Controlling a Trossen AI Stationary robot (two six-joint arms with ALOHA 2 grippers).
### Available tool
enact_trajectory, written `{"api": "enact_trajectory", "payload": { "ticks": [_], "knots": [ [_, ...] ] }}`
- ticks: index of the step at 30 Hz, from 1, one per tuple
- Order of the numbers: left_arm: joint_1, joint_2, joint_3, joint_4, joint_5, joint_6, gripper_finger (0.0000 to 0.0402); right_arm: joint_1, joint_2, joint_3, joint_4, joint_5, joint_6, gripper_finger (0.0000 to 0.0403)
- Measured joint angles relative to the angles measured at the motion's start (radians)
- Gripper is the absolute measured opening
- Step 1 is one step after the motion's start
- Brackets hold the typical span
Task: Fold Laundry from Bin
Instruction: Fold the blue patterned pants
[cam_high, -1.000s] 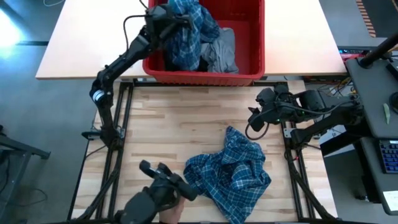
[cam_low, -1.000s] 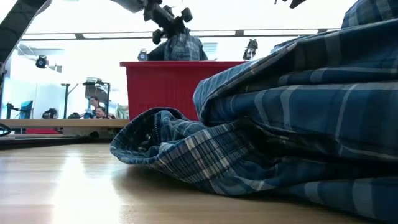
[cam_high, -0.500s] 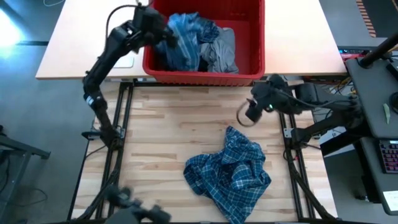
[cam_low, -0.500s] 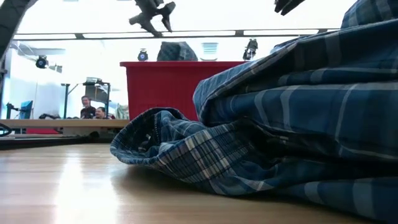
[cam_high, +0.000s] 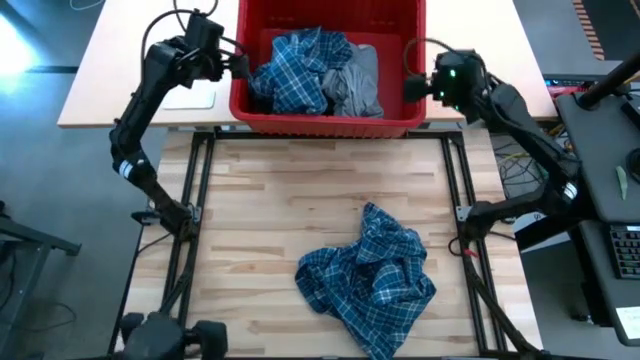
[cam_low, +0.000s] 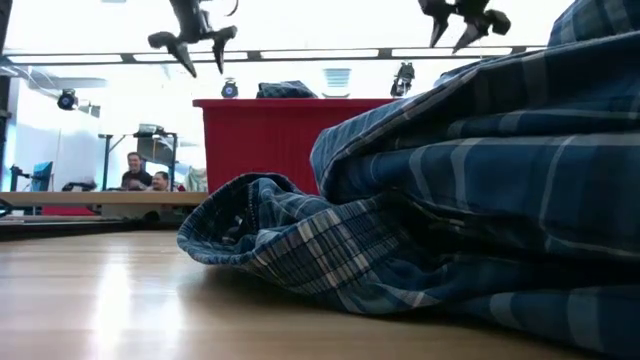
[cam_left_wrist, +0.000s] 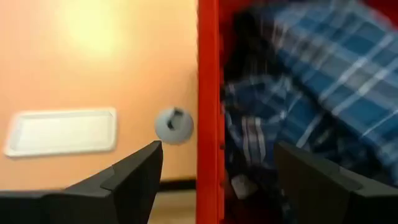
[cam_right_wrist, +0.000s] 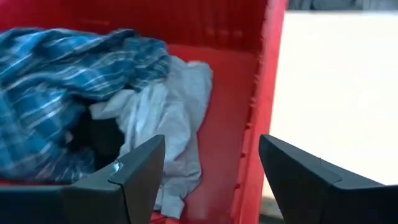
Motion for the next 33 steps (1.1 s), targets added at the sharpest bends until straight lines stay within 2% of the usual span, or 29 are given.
{"api": "enact_trajectory", "payload": {
  "ticks": [2, 5, 8, 12, 14, 19, 24, 33],
  "knots": [
    [0.027, 0.016, -0.021, -0.009, 0.037, 0.011, 0.0286, -0.059, 0.038, 0.017, -0.071, -0.050, 0.041, 0.0249],
    [0.063, 0.053, -0.022, -0.013, 0.042, 0.039, 0.0286, -0.121, 0.099, 0.039, -0.155, -0.068, 0.086, 0.0247],
    [0.089, 0.088, 0.029, -0.039, 0.050, 0.066, 0.0286, -0.153, 0.155, 0.065, -0.189, -0.103, 0.117, 0.0247],
    [0.112, 0.148, 0.117, -0.129, 0.144, 0.098, 0.0286, -0.175, 0.225, 0.106, -0.194, -0.197, 0.133, 0.0247],
    [0.114, 0.181, 0.159, -0.175, 0.142, 0.112, 0.0286, -0.176, 0.248, 0.136, -0.212, -0.215, 0.134, 0.0247],
    [0.113, 0.259, 0.251, -0.236, 0.138, 0.133, 0.0286, -0.178, 0.309, 0.225, -0.307, -0.209, 0.121, 0.0247],
    [0.111, 0.324, 0.292, -0.257, 0.139, 0.148, 0.0286, -0.178, 0.357, 0.283, -0.406, -0.159, 0.113, 0.0247],
    [0.096, 0.375, 0.289, -0.261, 0.145, 0.159, 0.0286, -0.187, 0.406, 0.254, -0.449, -0.150, 0.136, 0.0247]
  ]
}}
